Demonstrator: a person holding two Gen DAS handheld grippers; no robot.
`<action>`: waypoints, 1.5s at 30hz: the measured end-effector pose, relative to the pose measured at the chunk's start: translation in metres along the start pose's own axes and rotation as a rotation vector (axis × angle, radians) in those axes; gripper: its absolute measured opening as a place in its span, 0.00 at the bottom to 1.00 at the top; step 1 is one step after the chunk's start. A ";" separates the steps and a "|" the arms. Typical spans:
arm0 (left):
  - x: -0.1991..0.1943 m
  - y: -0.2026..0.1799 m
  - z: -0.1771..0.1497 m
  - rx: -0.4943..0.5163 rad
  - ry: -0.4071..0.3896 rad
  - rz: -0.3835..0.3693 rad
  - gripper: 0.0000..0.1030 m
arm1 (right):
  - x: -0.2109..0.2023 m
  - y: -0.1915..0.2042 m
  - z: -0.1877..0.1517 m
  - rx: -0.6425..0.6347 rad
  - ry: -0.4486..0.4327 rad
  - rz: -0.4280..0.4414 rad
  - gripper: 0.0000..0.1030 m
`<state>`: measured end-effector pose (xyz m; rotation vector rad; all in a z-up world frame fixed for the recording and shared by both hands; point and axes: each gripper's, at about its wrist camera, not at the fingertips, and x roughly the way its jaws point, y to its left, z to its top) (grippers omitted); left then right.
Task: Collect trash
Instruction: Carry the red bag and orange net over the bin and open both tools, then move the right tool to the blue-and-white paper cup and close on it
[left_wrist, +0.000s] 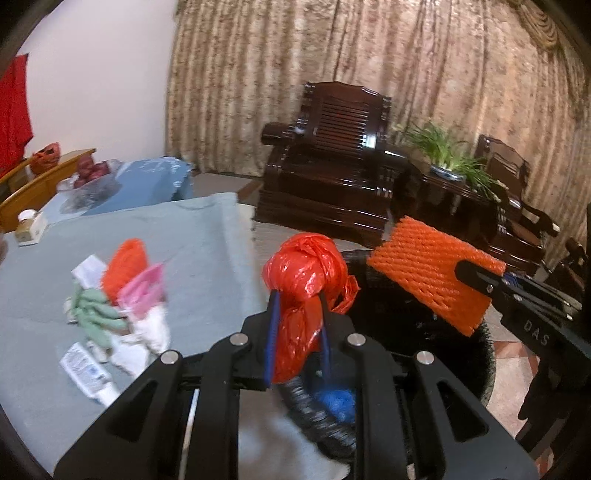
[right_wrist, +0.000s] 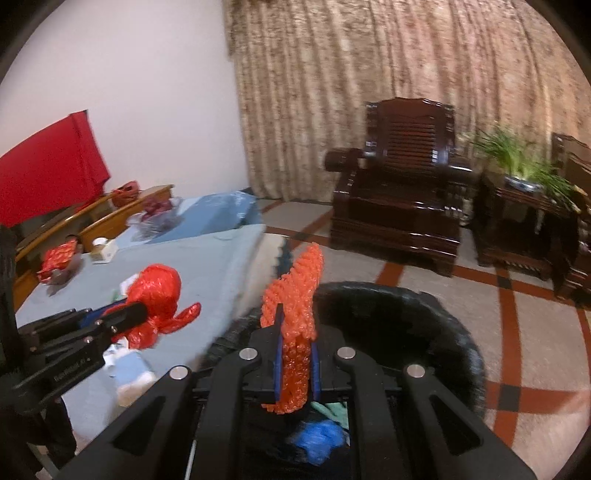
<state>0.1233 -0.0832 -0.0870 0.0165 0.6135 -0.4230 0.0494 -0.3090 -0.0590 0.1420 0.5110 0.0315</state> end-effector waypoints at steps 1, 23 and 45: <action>0.007 -0.007 0.000 0.004 0.007 -0.012 0.17 | -0.001 -0.004 -0.001 0.003 0.003 -0.010 0.11; 0.070 -0.052 -0.022 0.033 0.121 -0.127 0.52 | 0.012 -0.073 -0.049 0.075 0.129 -0.171 0.38; -0.038 0.082 -0.013 -0.081 -0.048 0.234 0.83 | 0.017 0.025 -0.022 0.006 0.049 0.035 0.94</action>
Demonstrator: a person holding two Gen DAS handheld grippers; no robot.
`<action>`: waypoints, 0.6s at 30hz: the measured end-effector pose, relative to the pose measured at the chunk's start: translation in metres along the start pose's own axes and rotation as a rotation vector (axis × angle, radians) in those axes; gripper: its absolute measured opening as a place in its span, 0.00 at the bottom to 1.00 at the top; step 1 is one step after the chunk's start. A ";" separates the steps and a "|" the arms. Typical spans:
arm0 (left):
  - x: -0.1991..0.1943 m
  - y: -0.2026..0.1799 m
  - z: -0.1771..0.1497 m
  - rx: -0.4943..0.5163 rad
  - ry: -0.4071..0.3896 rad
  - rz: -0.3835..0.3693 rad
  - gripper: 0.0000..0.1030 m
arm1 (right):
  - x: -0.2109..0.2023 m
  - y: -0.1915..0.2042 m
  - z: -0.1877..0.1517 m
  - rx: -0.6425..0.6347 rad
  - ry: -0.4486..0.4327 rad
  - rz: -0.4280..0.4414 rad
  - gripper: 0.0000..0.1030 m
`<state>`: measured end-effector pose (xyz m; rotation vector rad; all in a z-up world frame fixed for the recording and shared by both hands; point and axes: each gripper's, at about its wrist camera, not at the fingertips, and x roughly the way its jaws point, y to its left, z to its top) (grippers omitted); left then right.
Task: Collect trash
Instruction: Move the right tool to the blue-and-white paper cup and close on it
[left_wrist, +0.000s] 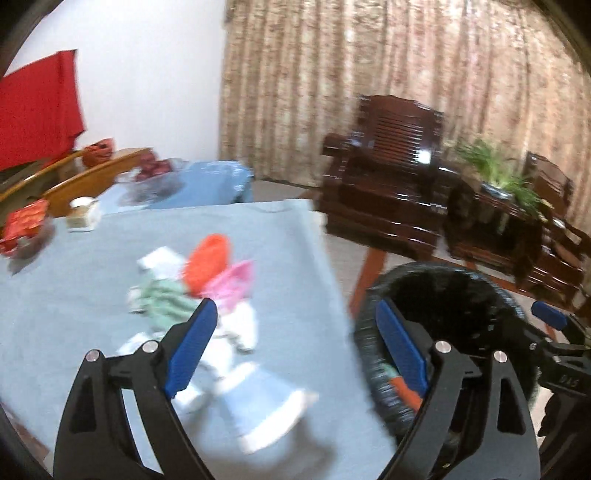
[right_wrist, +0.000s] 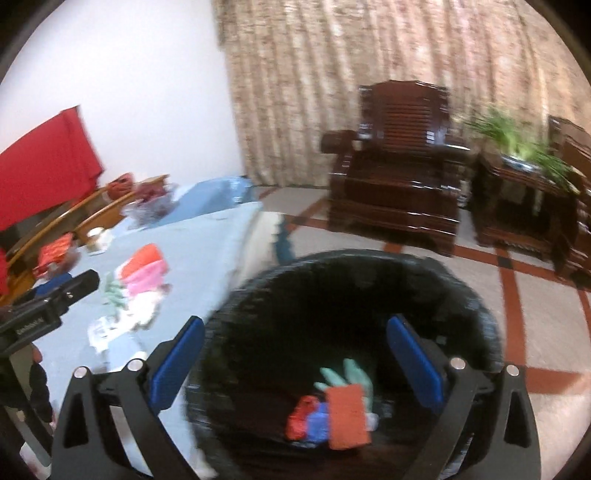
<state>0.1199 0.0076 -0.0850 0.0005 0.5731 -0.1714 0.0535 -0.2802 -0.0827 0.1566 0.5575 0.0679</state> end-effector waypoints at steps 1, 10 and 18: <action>-0.003 0.011 -0.001 -0.006 0.003 0.023 0.83 | 0.003 0.012 0.000 -0.016 0.001 0.026 0.94; -0.023 0.085 -0.023 -0.066 0.036 0.166 0.83 | 0.020 0.092 -0.006 -0.129 0.020 0.192 0.94; -0.026 0.118 -0.041 -0.106 0.064 0.218 0.83 | 0.046 0.146 -0.022 -0.215 0.079 0.271 0.94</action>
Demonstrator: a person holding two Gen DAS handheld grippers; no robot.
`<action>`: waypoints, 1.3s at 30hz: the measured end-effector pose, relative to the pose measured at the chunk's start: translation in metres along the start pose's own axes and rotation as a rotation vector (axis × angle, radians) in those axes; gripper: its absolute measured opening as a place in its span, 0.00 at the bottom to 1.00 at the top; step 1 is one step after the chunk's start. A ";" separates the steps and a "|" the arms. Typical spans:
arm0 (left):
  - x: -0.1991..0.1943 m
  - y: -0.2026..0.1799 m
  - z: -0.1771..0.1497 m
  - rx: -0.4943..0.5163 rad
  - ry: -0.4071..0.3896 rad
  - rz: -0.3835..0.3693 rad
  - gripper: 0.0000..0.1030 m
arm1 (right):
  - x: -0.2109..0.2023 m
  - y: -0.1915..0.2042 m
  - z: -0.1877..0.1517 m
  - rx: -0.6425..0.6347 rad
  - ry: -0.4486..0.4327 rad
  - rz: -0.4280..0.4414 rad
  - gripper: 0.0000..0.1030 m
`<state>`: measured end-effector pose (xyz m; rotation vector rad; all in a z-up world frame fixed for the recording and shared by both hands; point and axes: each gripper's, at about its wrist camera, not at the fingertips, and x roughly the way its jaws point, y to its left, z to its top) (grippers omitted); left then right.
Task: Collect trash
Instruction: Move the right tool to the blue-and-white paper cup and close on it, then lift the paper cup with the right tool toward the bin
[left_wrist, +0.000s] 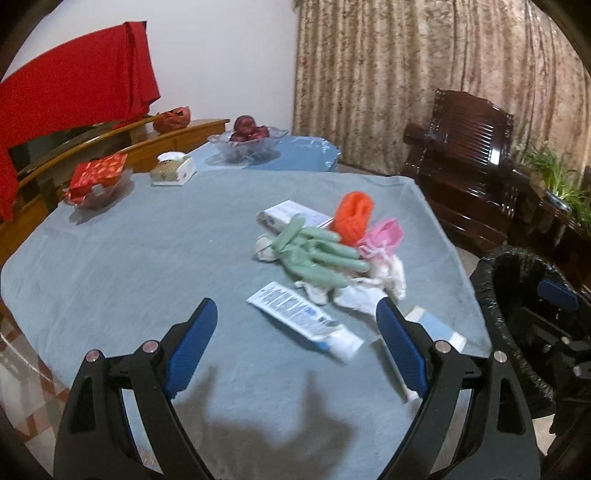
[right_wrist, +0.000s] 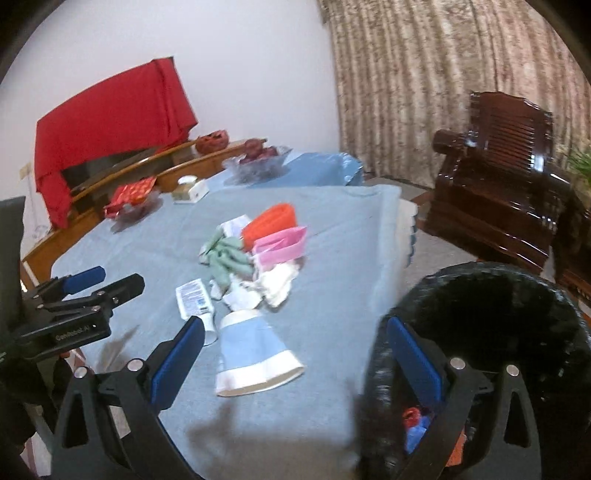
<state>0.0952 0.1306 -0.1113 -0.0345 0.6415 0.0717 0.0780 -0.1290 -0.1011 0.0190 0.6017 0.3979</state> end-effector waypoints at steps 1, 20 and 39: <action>0.001 0.003 -0.001 -0.003 0.003 0.004 0.83 | 0.004 0.003 -0.001 -0.006 0.006 0.003 0.94; 0.037 0.033 -0.020 -0.038 0.057 0.027 0.81 | 0.083 0.032 -0.020 -0.064 0.153 0.016 0.94; 0.050 0.024 -0.022 -0.032 0.074 -0.006 0.81 | 0.109 0.035 -0.031 -0.082 0.259 0.018 0.65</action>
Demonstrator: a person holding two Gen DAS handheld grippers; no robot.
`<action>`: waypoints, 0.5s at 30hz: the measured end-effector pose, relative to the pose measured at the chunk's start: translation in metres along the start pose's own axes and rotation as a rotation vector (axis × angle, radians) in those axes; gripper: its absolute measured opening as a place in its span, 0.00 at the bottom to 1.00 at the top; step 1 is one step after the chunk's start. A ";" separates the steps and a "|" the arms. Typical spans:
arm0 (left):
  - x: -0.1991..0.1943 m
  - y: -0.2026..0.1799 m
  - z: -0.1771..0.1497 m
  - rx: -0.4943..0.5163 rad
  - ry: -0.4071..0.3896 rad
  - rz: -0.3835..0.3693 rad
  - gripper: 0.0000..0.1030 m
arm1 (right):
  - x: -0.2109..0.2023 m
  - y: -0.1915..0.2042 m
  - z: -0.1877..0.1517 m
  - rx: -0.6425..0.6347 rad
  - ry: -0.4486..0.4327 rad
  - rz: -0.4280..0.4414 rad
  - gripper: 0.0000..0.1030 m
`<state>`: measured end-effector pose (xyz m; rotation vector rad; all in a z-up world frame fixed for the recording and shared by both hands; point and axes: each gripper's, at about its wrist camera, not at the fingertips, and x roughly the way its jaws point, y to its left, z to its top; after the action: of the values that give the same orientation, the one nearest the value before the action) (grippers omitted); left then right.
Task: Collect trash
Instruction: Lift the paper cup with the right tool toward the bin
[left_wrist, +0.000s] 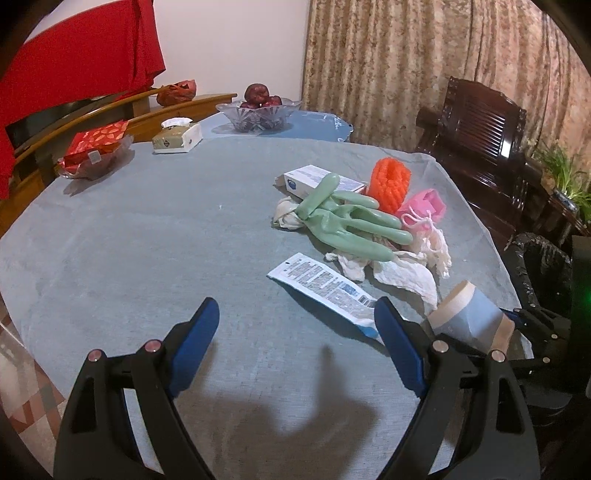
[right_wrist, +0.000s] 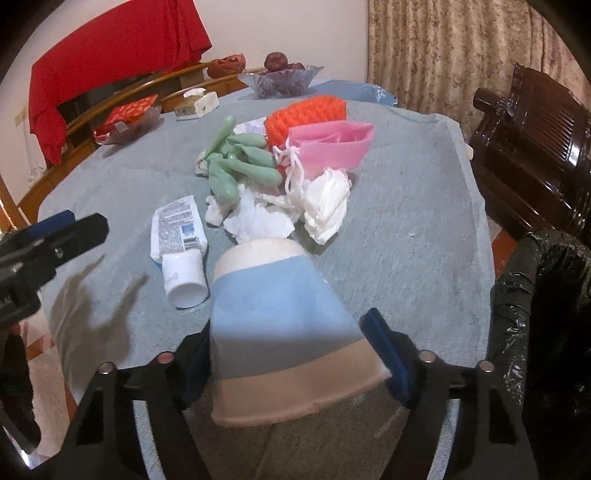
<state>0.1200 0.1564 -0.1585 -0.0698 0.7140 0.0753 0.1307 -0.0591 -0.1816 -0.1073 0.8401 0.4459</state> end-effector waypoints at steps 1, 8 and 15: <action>0.000 -0.001 -0.001 0.000 0.000 -0.002 0.81 | -0.002 0.000 0.001 -0.004 -0.006 0.006 0.61; 0.002 -0.018 -0.002 0.019 0.009 -0.024 0.81 | -0.012 -0.004 0.006 0.006 -0.030 0.035 0.49; 0.008 -0.037 -0.003 0.033 0.025 -0.036 0.81 | -0.033 -0.016 0.016 0.040 -0.094 0.018 0.48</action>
<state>0.1270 0.1197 -0.1645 -0.0518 0.7382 0.0279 0.1291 -0.0811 -0.1479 -0.0418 0.7572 0.4477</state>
